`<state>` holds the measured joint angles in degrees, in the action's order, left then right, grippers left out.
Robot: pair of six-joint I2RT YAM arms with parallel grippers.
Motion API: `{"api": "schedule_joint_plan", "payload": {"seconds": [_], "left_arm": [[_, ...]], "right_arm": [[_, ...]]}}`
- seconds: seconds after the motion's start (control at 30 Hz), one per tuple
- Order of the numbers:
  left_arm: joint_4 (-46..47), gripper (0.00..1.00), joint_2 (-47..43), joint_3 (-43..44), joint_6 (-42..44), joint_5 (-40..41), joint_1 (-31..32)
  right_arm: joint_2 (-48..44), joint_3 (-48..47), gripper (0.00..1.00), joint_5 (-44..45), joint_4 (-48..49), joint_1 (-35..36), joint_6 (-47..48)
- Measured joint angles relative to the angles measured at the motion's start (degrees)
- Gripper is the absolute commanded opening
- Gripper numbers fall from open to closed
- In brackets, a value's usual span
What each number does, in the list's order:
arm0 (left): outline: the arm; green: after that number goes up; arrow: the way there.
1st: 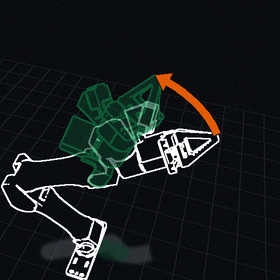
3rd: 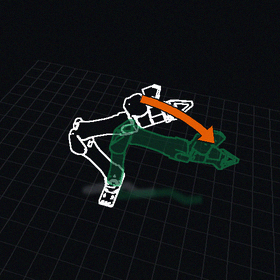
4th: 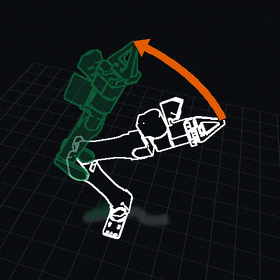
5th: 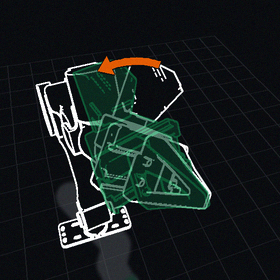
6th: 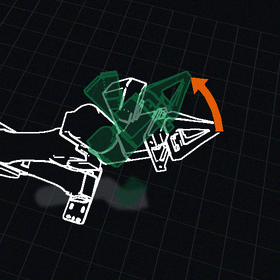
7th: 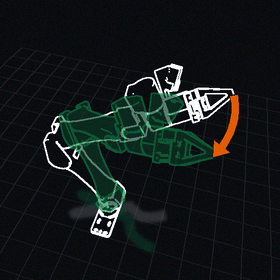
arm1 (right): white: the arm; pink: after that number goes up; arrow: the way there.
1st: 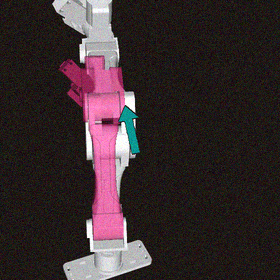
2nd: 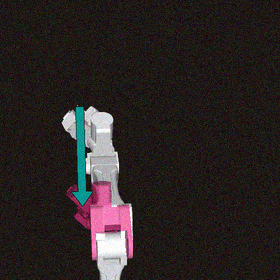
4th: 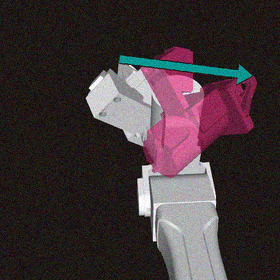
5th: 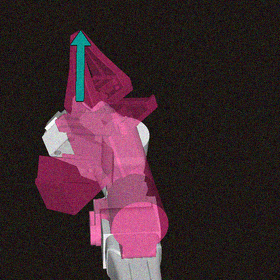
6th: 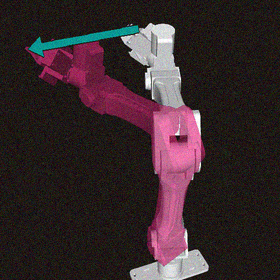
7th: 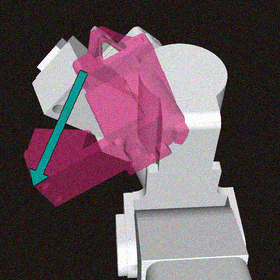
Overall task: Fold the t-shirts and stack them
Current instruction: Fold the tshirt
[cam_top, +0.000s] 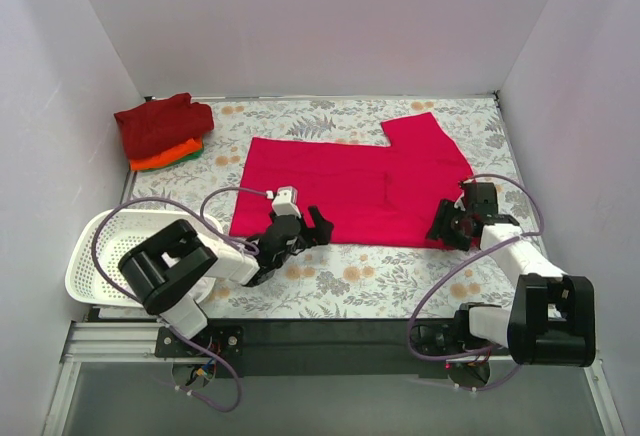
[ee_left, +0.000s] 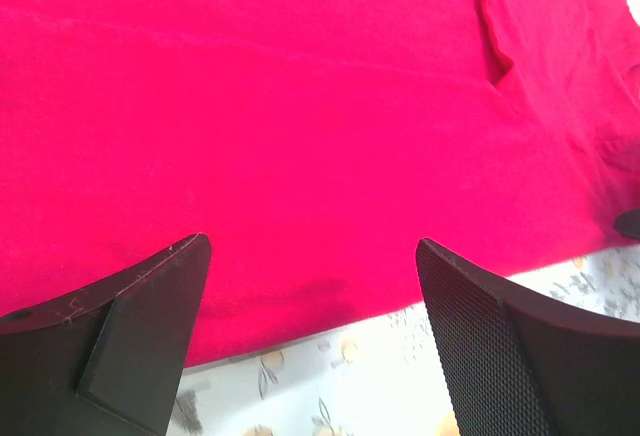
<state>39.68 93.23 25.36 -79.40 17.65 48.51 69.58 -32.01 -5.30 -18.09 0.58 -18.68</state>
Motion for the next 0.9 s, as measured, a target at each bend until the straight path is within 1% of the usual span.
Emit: {"api": "schedule_joint_plan", "payload": {"seconds": [0.17,0.37,0.47,0.53,0.67,0.77,0.83,0.9], "left_arm": [[-1.9,0.78,-2.9,-2.1,-3.5,2.2,4.7],[-4.5,0.78,-5.0,-3.0,-8.9,4.9,9.5],[-8.7,0.79,-6.2,-1.9,-10.6,6.5,11.1],[-13.3,0.80,-7.0,-0.2,-11.1,7.5,11.6],[-25.1,0.84,-8.7,4.5,-9.8,9.7,12.0],[-33.6,0.85,-9.9,8.6,-6.8,11.4,11.3],[-37.3,0.86,-10.5,12.4,-4.0,12.0,9.0],[-39.4,0.85,-10.9,16.5,-1.4,12.1,5.3]], "right_arm": [[-3.3,0.3,0.50,0.0,-3.7,-1.4,-0.5],[-7.0,0.3,0.49,-0.5,-5.8,-1.6,-0.6],[-9.2,0.1,0.49,-1.9,-6.2,-1.6,-0.4],[-10.8,-1.1,0.50,-2.4,-7.1,-1.6,0.1],[-11.9,-5.7,0.51,-2.1,-7.0,-1.6,1.3],[-10.3,-9.3,0.51,-2.3,-4.6,-1.6,1.9],[-7.7,-10.8,0.51,-2.8,-1.9,-1.6,2.1],[-3.6,-11.5,0.51,-3.7,1.3,-1.6,2.1]]}}
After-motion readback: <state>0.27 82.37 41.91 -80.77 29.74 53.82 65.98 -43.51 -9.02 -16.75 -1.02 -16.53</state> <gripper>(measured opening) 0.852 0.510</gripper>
